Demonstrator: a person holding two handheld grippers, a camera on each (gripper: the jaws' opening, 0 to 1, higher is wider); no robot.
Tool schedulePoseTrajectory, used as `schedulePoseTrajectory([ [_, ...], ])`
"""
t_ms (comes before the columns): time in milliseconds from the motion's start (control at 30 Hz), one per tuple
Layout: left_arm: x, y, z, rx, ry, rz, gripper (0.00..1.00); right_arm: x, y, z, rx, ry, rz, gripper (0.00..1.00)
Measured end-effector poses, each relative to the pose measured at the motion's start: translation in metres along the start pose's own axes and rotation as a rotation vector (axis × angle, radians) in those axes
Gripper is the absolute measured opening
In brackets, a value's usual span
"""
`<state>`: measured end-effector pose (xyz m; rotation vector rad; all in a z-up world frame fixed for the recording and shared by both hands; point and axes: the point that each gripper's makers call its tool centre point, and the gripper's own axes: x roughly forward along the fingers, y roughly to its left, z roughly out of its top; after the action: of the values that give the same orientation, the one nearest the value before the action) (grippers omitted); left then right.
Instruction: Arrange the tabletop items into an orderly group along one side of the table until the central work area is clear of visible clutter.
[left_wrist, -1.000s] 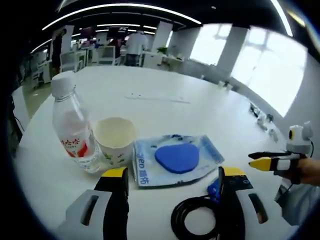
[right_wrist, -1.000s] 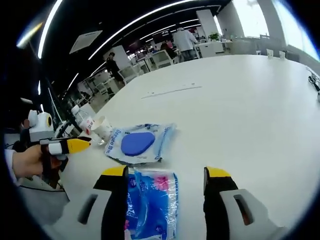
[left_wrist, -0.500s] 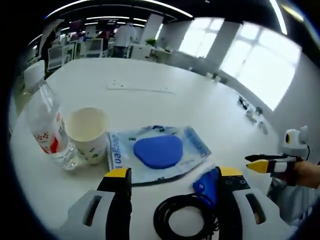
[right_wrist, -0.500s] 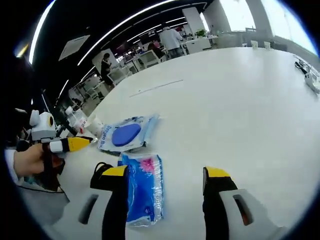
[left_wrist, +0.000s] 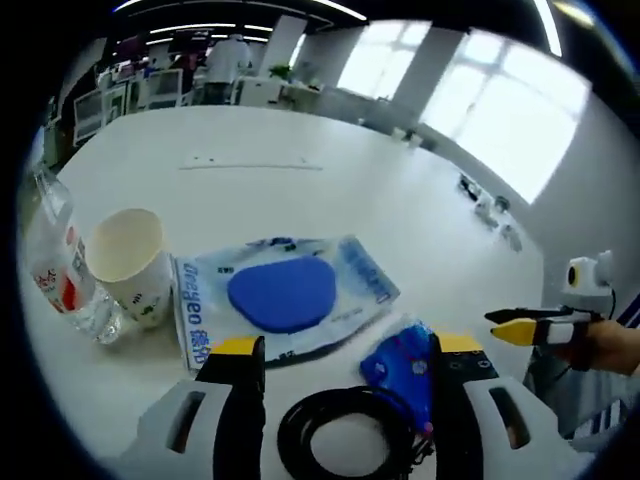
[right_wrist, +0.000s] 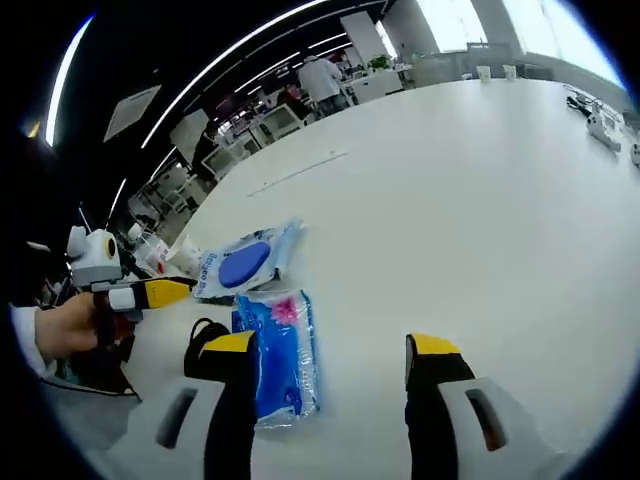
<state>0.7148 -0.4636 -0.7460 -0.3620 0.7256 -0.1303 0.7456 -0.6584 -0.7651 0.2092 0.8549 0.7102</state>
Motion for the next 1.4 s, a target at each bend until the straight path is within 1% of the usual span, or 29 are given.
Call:
schedulePoseTrajectory([
  [100,0.006,0.004,-0.002,0.011,0.015,-0.003,0.62,-0.003,0.001,-0.003,0.035,-0.005,0.001,0.56],
  [167,0.009,0.003,-0.004,0.025,0.024,-0.013,0.61,-0.005,0.001,-0.005,0.049,-0.006,0.001,0.56],
  [433,0.018,-0.008,-0.007,0.076,0.036,-0.062,0.57,-0.013,0.007,-0.022,0.087,0.013,0.012,0.53],
  [500,0.021,-0.010,-0.008,0.081,0.044,-0.073,0.55,-0.013,0.009,-0.027,0.097,0.027,0.017,0.53],
  [567,0.023,-0.013,-0.011,0.071,0.061,-0.094,0.51,-0.013,0.010,-0.036,0.110,0.055,0.022,0.54],
  [633,0.025,-0.017,-0.013,0.086,0.069,-0.108,0.48,-0.014,0.011,-0.042,0.114,0.069,0.025,0.54],
  [767,0.029,-0.019,-0.017,0.113,0.084,-0.117,0.47,-0.019,0.021,-0.051,0.139,0.098,0.043,0.52],
  [867,0.033,-0.017,-0.018,0.129,0.089,-0.114,0.46,-0.018,0.028,-0.061,0.140,0.151,0.071,0.49],
  [967,0.034,-0.017,-0.016,0.143,0.084,-0.108,0.46,-0.018,0.035,-0.065,0.142,0.176,0.093,0.48],
  [1033,0.036,-0.017,-0.015,0.155,0.079,-0.105,0.45,-0.018,0.044,-0.068,0.117,0.195,0.115,0.48],
  [1100,0.038,-0.018,-0.017,0.153,0.087,-0.114,0.45,-0.017,0.052,-0.070,0.105,0.204,0.131,0.48],
  [1200,0.041,-0.019,-0.020,0.163,0.098,-0.120,0.45,-0.015,0.059,-0.073,0.103,0.215,0.151,0.47],
  [1400,0.044,-0.022,-0.025,0.200,0.110,-0.120,0.42,-0.012,0.067,-0.081,0.119,0.249,0.163,0.45],
])
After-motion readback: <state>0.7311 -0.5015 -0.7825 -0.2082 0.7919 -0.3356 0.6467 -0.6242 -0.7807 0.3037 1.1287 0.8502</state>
